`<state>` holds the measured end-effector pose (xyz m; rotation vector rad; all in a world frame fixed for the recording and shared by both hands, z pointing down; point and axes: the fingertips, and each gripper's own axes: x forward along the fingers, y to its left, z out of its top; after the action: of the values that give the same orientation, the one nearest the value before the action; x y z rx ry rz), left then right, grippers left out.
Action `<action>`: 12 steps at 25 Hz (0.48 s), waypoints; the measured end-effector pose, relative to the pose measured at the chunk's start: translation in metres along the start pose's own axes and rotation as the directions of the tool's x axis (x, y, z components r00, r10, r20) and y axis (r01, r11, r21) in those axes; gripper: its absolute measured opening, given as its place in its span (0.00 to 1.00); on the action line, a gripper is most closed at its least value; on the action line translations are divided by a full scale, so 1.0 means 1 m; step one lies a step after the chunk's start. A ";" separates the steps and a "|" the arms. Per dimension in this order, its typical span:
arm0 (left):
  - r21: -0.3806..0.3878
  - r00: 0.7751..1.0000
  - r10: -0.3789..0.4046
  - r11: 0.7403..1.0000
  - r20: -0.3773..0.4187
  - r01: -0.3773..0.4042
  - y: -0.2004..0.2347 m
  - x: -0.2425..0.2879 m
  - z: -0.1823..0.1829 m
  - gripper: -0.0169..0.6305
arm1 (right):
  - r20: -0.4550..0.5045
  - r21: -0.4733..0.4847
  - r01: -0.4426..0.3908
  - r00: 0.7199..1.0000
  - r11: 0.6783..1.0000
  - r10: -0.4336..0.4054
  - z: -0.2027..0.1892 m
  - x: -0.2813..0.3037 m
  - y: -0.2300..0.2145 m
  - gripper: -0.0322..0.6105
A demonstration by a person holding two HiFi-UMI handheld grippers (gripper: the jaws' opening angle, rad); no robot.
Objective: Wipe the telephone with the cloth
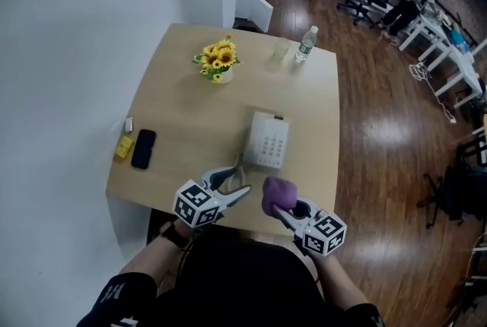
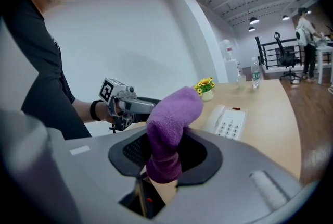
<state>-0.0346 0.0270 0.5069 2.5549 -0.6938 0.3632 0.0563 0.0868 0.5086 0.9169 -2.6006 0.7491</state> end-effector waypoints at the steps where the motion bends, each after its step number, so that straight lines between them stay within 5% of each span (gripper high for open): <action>1: -0.005 1.000 0.017 1.000 0.005 -0.017 -0.007 -0.003 -0.004 0.43 | 0.001 -0.006 -0.006 1.000 1.000 0.006 -0.005 -0.008 0.005 0.26; 12: -0.002 0.999 0.044 0.999 0.018 -0.044 -0.115 -0.031 -0.049 0.43 | 0.045 -0.023 -0.039 0.998 0.999 0.040 -0.063 -0.087 0.055 0.26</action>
<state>-0.0059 0.1518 0.4961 2.5481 -0.7573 0.3544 0.0920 0.2017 0.5034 0.8886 -2.6688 0.7156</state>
